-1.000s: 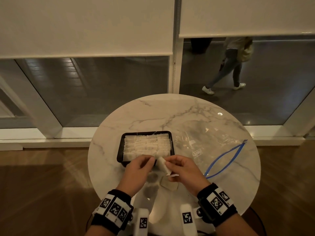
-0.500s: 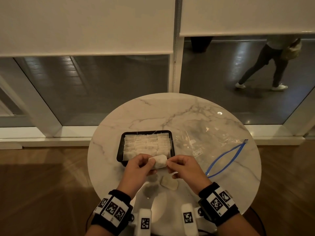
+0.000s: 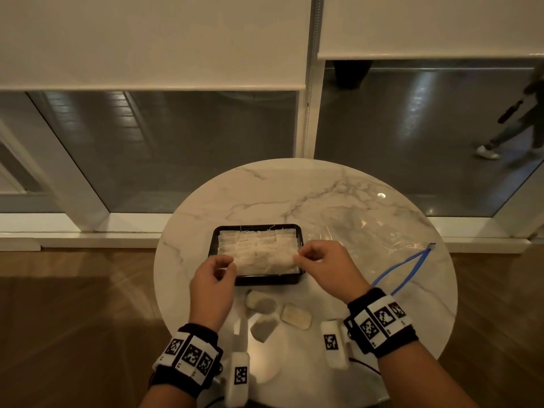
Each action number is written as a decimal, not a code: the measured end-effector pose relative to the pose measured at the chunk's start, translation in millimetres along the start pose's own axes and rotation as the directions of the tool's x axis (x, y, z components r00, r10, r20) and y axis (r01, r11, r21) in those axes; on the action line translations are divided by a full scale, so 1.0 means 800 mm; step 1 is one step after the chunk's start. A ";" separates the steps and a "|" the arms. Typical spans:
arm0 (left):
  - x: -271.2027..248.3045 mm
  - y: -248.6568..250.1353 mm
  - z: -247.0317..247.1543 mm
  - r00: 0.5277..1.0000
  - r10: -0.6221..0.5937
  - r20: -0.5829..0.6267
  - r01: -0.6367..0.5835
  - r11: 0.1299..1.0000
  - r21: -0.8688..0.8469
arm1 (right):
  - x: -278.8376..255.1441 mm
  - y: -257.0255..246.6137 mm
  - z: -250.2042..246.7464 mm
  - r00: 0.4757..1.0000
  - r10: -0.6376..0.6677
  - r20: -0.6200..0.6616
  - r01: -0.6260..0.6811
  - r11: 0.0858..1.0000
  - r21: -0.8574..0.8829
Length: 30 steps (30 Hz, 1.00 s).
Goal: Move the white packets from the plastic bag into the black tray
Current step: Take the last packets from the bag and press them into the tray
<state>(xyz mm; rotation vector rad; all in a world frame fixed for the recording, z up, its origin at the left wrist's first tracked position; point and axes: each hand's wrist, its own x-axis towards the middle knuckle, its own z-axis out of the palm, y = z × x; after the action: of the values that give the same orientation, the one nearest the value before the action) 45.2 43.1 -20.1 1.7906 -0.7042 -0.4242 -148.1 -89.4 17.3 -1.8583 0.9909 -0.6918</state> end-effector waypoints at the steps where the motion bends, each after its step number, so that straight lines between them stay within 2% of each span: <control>1: 0.005 -0.004 -0.005 0.999 0.029 -0.026 -0.026 0.991 0.130 | 0.005 -0.002 0.001 1.000 0.003 -0.009 -0.003 1.000 -0.009; 3: 0.014 -0.014 -0.012 0.996 0.090 -0.023 -0.073 0.912 0.403 | 0.017 -0.004 0.007 0.999 -0.001 -0.040 0.000 1.000 -0.019; 4: 0.018 -0.019 -0.014 0.996 0.093 0.000 -0.081 0.869 0.488 | 0.023 -0.004 0.012 1.000 0.002 -0.022 -0.002 1.000 -0.002; 6: 0.026 -0.029 -0.015 0.997 0.052 0.053 -0.072 0.835 0.546 | 0.035 -0.003 0.025 0.999 0.009 0.037 -0.010 0.999 0.030; 10: 0.039 -0.039 -0.013 0.996 0.005 0.093 -0.052 0.863 0.503 | 0.057 -0.005 0.052 0.991 -0.004 0.130 0.006 1.000 -0.017; 22: 0.041 -0.038 -0.011 0.998 -0.042 0.055 0.011 0.881 0.473 | 0.099 -0.025 0.147 0.944 0.037 0.328 0.032 0.978 -0.204; 30: 0.040 -0.035 -0.012 0.997 -0.069 0.038 0.043 0.886 0.462 | 0.110 -0.030 0.169 0.901 0.061 0.429 0.095 0.938 -0.335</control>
<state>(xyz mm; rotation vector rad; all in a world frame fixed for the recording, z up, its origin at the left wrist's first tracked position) 82.2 34.9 -41.5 2.2599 -0.8433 -0.3633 11.4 -96.8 -16.4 -2.2039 0.8349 -0.0883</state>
